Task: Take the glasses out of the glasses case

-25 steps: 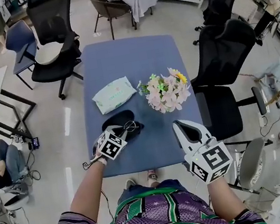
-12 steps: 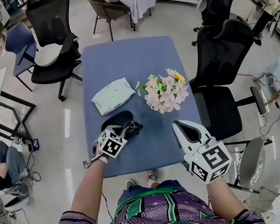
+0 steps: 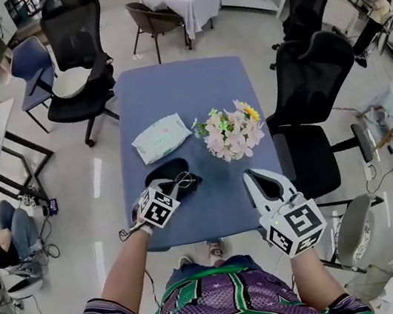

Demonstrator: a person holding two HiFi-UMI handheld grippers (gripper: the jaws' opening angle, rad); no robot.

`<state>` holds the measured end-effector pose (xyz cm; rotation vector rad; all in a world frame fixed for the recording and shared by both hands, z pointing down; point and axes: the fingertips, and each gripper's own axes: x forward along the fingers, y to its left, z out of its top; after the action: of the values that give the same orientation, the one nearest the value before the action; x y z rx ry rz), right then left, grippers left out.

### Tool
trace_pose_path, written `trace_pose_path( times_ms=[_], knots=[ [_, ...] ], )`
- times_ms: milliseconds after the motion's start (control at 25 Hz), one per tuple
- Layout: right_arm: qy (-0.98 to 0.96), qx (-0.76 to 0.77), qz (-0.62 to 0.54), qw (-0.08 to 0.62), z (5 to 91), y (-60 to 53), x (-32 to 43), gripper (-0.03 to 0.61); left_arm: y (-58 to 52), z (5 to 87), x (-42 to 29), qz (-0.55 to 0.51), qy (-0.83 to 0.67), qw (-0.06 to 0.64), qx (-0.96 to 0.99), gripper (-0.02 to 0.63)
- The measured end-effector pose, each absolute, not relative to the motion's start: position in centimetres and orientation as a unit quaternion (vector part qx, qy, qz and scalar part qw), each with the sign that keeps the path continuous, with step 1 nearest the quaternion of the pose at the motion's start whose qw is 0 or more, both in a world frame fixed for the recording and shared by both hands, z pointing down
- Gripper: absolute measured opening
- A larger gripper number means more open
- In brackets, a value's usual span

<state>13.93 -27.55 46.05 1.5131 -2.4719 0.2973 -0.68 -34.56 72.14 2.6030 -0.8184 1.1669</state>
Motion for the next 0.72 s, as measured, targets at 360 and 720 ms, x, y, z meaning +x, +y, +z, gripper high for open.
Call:
trace_pose_path(
  times_ms=[360,720],
  knots=[
    [-0.848,0.513,0.085,0.101,44.1,-27.0,13.3,0.0,-34.2,68.5,-0.8,0.353,-0.307,0.084,0.88,0.017],
    [-0.854,0.511,0.063,0.081,41.5,-26.8,12.6,0.0,-34.1,63.0,-1.5,0.276,-0.352,0.076,0.891,0.017]
  ],
)
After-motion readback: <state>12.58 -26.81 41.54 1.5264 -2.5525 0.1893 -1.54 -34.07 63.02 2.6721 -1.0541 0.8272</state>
